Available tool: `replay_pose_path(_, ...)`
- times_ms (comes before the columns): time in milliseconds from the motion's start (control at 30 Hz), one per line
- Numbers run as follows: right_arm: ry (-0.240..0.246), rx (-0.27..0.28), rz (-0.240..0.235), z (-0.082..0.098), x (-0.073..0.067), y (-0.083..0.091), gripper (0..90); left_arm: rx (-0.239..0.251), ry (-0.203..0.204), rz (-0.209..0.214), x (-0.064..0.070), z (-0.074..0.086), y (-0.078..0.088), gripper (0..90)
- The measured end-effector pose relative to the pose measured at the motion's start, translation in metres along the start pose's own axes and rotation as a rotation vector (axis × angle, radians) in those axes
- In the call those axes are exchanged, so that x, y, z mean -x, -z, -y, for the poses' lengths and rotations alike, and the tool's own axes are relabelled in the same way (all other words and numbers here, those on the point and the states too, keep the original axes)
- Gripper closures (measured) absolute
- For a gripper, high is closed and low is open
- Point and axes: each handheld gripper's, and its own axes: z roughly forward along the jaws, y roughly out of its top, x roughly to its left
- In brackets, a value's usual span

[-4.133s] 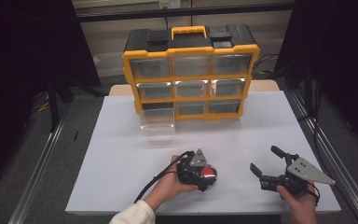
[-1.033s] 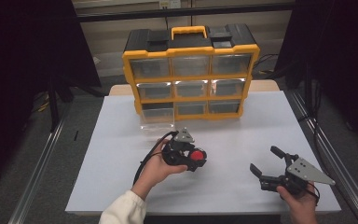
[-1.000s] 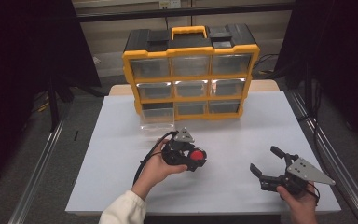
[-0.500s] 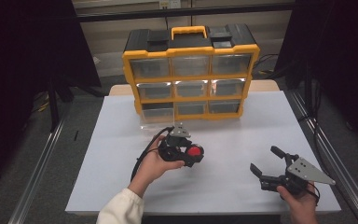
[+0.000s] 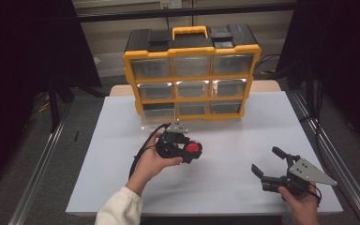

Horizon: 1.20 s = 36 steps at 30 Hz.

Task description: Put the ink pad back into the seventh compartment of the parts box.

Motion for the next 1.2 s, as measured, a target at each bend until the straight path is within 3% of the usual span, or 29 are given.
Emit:
replay_pose_path(233,-0.001,-0.001,0.001,0.0,0.0,0.0,4.9,-0.01,-0.002,-0.017,-0.004,-0.005,0.006,29.3)
replay_pose_path(367,-0.003,0.001,0.001,0.0,0.0,0.0,4.9,0.011,0.014,-0.018,-0.007,-0.006,0.009,29.3)
replay_pose_path(467,-0.002,-0.001,-0.003,0.0,0.001,0.0,4.9,-0.008,0.004,-0.03,-0.009,-0.009,0.013,29.4)
replay_pose_path(900,-0.011,0.002,0.0,0.0,0.001,0.0,4.9,0.013,0.015,-0.045,-0.014,-0.014,0.017,29.4)
replay_pose_path(1000,-0.013,0.003,-0.001,0.0,0.0,0.0,4.9,-0.008,0.006,-0.056,-0.016,-0.016,0.02,29.3)
replay_pose_path(1200,-0.014,0.001,-0.002,0.0,0.0,0.0,4.8,0.012,0.012,-0.061,-0.018,-0.018,0.023,29.4)
